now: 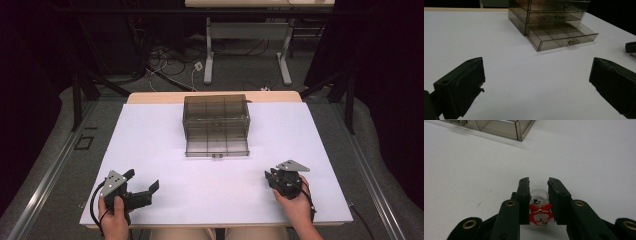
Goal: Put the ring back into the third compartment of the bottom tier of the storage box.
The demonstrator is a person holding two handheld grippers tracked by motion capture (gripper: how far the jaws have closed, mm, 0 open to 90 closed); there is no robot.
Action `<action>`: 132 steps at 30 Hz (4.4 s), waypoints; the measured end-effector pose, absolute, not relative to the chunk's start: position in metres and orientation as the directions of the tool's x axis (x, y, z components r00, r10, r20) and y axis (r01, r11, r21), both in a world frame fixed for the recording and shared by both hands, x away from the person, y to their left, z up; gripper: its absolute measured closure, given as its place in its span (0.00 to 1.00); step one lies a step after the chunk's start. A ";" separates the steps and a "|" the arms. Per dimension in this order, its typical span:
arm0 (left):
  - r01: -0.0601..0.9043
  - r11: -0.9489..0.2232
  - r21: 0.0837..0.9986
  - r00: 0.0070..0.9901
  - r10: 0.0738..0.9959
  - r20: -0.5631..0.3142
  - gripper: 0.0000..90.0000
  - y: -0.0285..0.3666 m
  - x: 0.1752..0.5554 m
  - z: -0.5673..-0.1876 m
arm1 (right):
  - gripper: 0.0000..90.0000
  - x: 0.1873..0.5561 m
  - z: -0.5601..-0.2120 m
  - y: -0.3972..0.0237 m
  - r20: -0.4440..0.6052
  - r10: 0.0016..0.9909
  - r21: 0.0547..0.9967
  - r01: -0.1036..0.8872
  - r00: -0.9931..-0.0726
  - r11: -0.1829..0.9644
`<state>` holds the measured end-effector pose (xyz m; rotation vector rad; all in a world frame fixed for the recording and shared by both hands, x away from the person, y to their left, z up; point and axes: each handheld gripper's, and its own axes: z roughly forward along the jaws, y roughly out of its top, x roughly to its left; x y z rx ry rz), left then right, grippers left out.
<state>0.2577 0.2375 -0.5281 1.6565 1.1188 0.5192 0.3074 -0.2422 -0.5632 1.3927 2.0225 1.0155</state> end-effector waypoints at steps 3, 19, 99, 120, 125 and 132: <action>0.420 -0.041 0.907 0.474 0.862 -0.181 0.00 0.237 0.258 -0.528 | 0.79 0.309 -0.562 -0.242 0.024 0.929 0.791 0.575 -0.369 0.208; 0.422 -0.042 0.906 0.477 0.860 -0.182 0.00 0.238 0.258 -0.528 | 0.79 0.319 -0.551 -0.241 0.048 0.929 0.781 0.594 -0.366 0.194; 0.422 -0.044 0.906 0.479 0.859 -0.182 0.00 0.239 0.258 -0.527 | 0.79 0.402 -0.483 -0.185 0.084 0.911 0.765 0.612 -0.403 0.200; 0.423 -0.039 0.905 0.478 0.858 -0.186 0.00 0.239 0.258 -0.528 | 0.79 0.416 -0.494 -0.168 0.079 0.911 0.743 0.633 -0.406 0.217; 0.424 -0.039 0.905 0.479 0.858 -0.187 0.00 0.239 0.259 -0.528 | 0.79 0.418 -0.497 -0.165 0.077 0.911 0.739 0.636 -0.406 0.221; 0.429 -0.042 0.902 0.480 0.857 -0.188 0.00 0.239 0.258 -0.528 | 0.79 0.420 -0.501 -0.163 0.074 0.909 0.737 0.636 -0.410 0.227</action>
